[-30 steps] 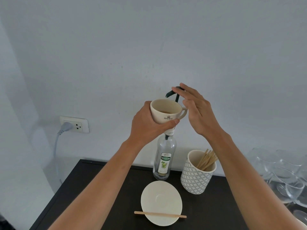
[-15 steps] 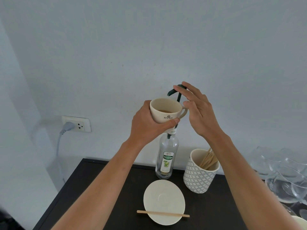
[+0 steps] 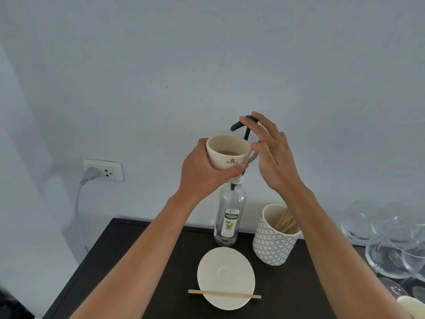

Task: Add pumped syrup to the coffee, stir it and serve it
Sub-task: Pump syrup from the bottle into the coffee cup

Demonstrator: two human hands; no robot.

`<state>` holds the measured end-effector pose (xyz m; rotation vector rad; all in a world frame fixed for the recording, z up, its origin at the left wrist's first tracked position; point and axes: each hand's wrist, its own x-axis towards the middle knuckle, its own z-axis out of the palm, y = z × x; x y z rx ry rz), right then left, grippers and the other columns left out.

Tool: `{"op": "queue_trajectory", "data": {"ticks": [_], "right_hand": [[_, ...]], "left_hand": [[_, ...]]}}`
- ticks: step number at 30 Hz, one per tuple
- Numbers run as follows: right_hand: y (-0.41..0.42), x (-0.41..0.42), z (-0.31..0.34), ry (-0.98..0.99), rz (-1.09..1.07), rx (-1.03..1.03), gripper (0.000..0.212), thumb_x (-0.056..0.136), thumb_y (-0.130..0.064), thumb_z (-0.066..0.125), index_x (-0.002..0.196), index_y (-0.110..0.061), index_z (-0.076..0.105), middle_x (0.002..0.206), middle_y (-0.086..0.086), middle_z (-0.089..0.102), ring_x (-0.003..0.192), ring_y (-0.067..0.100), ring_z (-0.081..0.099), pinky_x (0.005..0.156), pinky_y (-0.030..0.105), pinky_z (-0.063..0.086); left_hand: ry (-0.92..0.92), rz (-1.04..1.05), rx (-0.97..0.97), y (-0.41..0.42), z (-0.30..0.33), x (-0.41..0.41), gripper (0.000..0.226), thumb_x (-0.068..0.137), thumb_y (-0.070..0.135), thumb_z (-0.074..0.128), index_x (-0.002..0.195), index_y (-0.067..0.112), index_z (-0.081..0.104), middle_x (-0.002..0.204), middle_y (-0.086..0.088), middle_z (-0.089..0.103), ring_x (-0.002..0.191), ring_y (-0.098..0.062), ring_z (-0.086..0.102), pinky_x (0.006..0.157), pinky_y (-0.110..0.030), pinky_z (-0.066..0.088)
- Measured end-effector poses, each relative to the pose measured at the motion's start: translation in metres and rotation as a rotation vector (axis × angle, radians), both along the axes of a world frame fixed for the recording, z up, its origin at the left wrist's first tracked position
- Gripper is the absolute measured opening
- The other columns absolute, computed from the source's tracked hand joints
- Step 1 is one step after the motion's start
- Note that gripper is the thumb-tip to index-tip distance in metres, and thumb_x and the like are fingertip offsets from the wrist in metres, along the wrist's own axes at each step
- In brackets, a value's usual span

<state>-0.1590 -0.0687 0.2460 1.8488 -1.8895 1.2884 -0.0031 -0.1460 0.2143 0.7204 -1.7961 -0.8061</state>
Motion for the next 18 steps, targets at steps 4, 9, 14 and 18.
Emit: {"op": "queue_trajectory", "data": {"ticks": [4, 9, 14, 18], "right_hand": [[-0.001, 0.002, 0.004, 0.015, 0.019, 0.018, 0.054, 0.097, -0.027, 0.025, 0.145, -0.042, 0.046, 0.160, -0.013, 0.032, 0.116, 0.010, 0.050, 0.097, 0.007, 0.021], [0.005, 0.003, 0.013, 0.026, 0.066, -0.005, 0.054, 0.099, -0.018, 0.026, 0.146, -0.031, 0.049, 0.145, -0.028, 0.031, 0.136, 0.010, 0.043, 0.098, 0.005, 0.019], [0.007, 0.001, 0.012, 0.012, 0.069, 0.024, 0.054, 0.099, -0.019, 0.026, 0.145, -0.034, 0.049, 0.154, -0.018, 0.035, 0.124, -0.010, 0.042, 0.096, 0.000, 0.015], [0.006, 0.001, 0.008, 0.013, 0.055, 0.066, 0.055, 0.098, -0.023, 0.026, 0.147, -0.040, 0.043, 0.162, -0.012, 0.028, 0.116, 0.000, 0.047, 0.100, 0.008, 0.021]], "left_hand": [[-0.007, 0.001, 0.000, 0.001, 0.000, 0.000, 0.080, 0.049, 0.073, 0.075, 0.114, 0.032, 0.051, 0.105, 0.018, 0.063, 0.093, 0.001, 0.062, 0.076, -0.031, 0.057], [-0.010, -0.005, -0.001, 0.002, -0.003, 0.000, 0.081, 0.050, 0.072, 0.077, 0.115, 0.032, 0.051, 0.106, 0.018, 0.063, 0.095, 0.000, 0.062, 0.077, -0.033, 0.058], [-0.003, -0.010, -0.004, 0.002, -0.003, 0.002, 0.081, 0.050, 0.072, 0.077, 0.115, 0.032, 0.051, 0.106, 0.018, 0.063, 0.095, 0.000, 0.062, 0.077, -0.034, 0.058], [-0.010, 0.002, -0.019, 0.002, -0.003, 0.002, 0.080, 0.050, 0.073, 0.076, 0.115, 0.033, 0.049, 0.106, 0.018, 0.063, 0.094, 0.000, 0.062, 0.076, -0.033, 0.058]]}}
